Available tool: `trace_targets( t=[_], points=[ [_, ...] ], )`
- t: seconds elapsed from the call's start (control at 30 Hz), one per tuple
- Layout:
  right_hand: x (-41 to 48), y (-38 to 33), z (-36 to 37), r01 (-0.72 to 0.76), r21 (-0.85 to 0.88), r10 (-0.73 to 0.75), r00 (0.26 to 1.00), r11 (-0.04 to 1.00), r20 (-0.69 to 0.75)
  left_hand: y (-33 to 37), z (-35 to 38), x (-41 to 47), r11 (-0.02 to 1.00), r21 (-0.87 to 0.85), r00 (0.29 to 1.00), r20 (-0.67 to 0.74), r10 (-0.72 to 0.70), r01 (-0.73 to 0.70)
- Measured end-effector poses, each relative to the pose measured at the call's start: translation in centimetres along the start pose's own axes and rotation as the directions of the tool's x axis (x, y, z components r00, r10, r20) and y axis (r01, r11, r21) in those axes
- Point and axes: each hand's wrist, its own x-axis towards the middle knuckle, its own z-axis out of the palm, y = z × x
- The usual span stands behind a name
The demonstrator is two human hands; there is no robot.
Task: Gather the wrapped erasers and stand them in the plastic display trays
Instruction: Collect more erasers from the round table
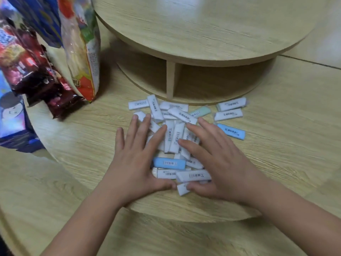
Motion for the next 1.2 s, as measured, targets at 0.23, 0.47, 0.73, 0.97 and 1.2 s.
trace_targets(
  t=[0.23,0.47,0.73,0.97,1.2],
  points=[
    [3.9,2.5,-1.5,0.253,-0.103,-0.219,0.940,0.962,0.263,-0.9,-0.4,1.2,0.998,0.025,0.997,0.035,0.063,-0.064],
    [7.2,4.0,-1.8,0.376,-0.075,-0.339,0.892,0.923,0.300,-0.4,0.1,0.3,1.000,-0.007,1.000,-0.003,0.030,-0.030],
    [6.4,4.6,-1.1,0.433,-0.080,-0.408,0.885,0.898,0.223,0.2,0.6,-0.7,1.000,-0.001,0.997,-0.071,0.016,-0.016],
    [6.9,5.3,-1.6,0.463,-0.123,-0.438,0.879,0.878,0.186,1.0,0.5,-0.8,0.999,-0.013,0.995,-0.093,-0.047,0.046],
    [7.1,5.6,-1.2,0.464,-0.054,-0.458,0.884,0.884,0.091,2.3,0.5,-0.4,0.995,-0.053,0.993,-0.086,-0.085,0.081]
  ],
)
